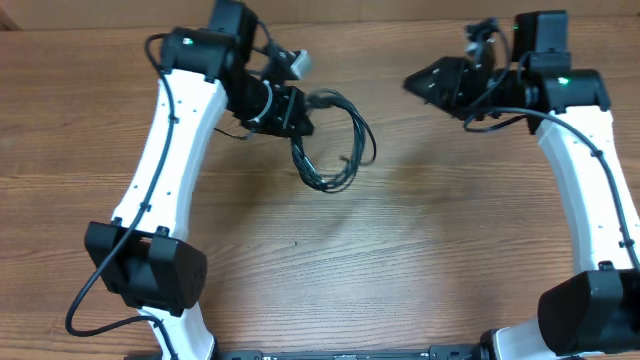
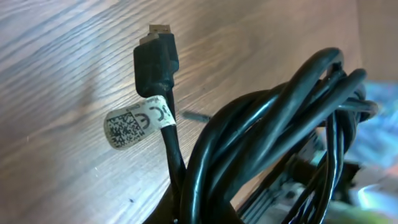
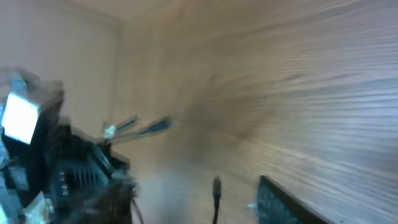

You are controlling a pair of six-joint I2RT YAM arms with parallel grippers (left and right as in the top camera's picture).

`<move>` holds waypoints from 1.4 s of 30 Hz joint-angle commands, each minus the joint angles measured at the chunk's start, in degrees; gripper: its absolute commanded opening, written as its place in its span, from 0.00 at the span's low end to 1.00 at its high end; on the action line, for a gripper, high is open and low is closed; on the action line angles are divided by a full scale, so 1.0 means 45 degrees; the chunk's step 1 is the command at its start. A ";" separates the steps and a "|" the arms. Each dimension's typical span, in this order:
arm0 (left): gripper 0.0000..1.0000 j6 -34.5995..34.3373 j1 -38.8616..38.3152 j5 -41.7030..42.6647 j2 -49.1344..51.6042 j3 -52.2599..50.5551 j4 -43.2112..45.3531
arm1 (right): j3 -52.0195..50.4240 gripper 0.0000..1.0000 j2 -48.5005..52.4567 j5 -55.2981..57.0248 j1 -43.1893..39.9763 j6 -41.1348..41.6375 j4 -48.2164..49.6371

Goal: Untangle cables

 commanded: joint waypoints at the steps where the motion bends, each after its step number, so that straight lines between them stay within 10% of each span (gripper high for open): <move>1: 0.04 0.2263 -0.0170 -0.0253 -0.0384 0.0228 -0.0015 | 0.0296 0.70 -0.0262 -0.0491 0.0787 -0.1962 -0.0767; 11: 0.04 0.1943 0.0442 -0.1156 -0.0384 0.0228 0.0413 | 0.0384 0.61 -0.0306 0.0058 0.1307 -0.2623 -0.2331; 26: 0.04 -0.4444 0.0330 -0.1433 -0.0384 0.0228 0.0738 | 0.0797 0.48 -0.0913 0.2982 0.4998 -0.0481 -0.0335; 36: 0.04 -0.5255 0.0335 -0.1141 -0.0384 0.0228 0.0714 | 0.0491 0.11 0.0384 0.3555 0.5673 0.0097 0.0267; 42: 0.04 -0.5343 0.0335 -0.1146 -0.0384 0.0228 0.0787 | 0.0491 0.05 0.0612 0.3565 0.5984 0.0257 0.0379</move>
